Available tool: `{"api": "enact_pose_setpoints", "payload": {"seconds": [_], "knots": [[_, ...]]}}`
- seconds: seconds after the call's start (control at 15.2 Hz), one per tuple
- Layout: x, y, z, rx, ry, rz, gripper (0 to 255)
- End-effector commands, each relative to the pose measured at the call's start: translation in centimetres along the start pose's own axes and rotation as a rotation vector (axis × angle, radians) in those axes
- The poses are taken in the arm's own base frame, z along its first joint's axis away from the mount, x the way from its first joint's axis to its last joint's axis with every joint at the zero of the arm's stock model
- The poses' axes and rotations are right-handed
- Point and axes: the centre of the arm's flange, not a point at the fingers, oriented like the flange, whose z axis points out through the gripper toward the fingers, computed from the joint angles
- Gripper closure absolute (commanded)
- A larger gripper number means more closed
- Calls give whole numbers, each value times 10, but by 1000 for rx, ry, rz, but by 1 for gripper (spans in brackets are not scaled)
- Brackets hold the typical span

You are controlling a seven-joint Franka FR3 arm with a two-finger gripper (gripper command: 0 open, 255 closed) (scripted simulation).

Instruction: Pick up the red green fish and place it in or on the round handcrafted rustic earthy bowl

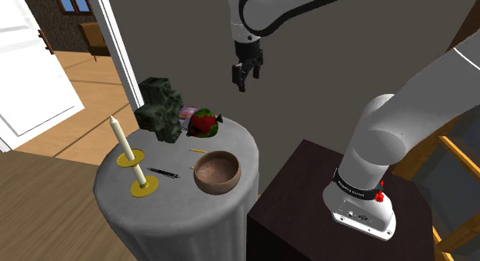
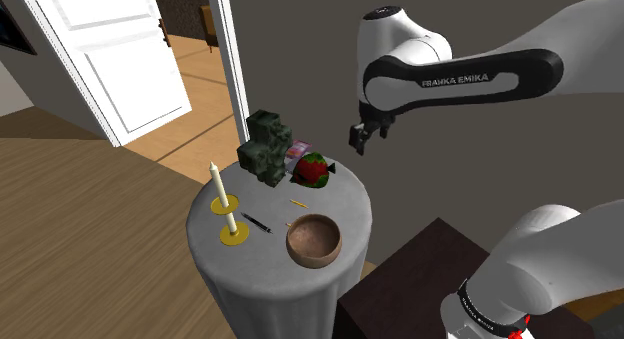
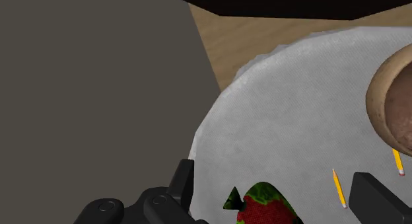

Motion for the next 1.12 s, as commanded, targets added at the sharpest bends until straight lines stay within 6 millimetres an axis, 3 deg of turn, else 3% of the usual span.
{"api": "enact_pose_setpoints", "payload": {"seconds": [0.0,1.06], "knots": [[18,-9,16,-7,0,-14,0],[168,-98,142,-69,-4,-118,0]]}}
